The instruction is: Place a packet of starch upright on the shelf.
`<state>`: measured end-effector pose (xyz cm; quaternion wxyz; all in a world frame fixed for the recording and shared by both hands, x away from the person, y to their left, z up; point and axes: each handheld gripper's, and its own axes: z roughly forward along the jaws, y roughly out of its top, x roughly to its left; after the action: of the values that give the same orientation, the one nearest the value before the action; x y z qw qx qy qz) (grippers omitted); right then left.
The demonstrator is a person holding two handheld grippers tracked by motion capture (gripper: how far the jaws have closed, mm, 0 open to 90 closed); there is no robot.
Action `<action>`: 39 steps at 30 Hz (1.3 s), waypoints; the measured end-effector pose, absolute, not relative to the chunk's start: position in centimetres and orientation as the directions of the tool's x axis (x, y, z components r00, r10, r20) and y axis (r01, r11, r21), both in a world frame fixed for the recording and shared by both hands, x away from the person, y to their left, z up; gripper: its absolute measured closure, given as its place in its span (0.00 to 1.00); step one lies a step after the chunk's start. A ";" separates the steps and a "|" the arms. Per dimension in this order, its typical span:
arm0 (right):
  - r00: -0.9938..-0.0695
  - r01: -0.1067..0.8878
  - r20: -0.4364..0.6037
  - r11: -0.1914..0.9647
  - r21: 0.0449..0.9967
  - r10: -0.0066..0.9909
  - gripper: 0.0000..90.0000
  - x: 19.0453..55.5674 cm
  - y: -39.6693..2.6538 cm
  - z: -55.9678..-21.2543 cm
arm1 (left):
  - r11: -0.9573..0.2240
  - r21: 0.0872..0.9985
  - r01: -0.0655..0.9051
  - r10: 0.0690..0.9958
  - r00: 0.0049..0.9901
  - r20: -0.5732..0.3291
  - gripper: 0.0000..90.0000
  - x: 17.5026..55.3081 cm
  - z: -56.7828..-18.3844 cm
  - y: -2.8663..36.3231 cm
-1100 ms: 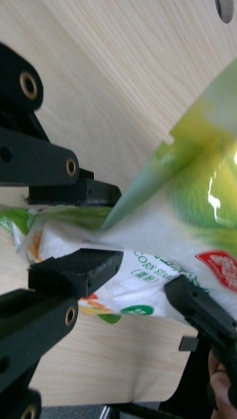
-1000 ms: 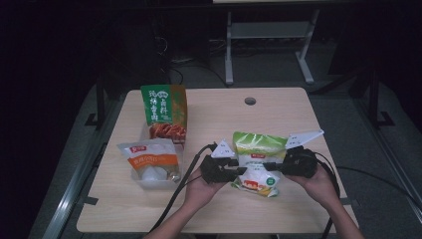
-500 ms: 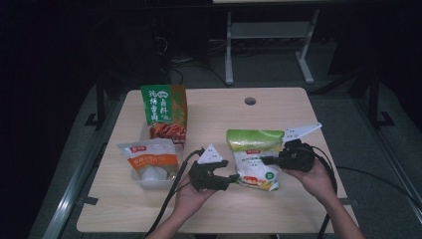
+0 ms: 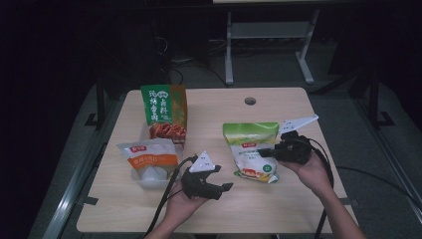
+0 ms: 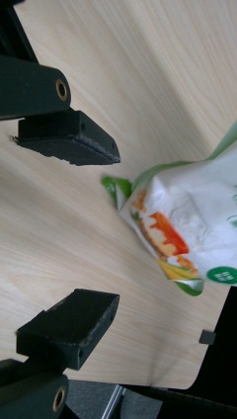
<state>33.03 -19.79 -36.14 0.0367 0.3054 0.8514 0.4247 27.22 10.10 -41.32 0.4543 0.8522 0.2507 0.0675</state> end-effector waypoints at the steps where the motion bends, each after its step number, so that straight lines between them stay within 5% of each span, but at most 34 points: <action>1: -0.810 0.492 0.200 0.454 0.743 0.551 0.98 33.1 -19.7 -36.1 | -0.459 0.809 0.368 0.489 0.864 -0.116 0.33 27.1 -41.4 10.2; 39: -0.864 0.424 0.173 0.497 0.757 0.473 0.98 36.6 -13.0 -31.6 | -0.478 0.810 0.340 0.463 0.881 -0.097 0.26 24.3 -42.2 13.2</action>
<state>36.58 -13.01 -31.65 0.0287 0.2594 0.8648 0.4290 24.31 13.20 -42.17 0.4539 0.8570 0.2344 0.0676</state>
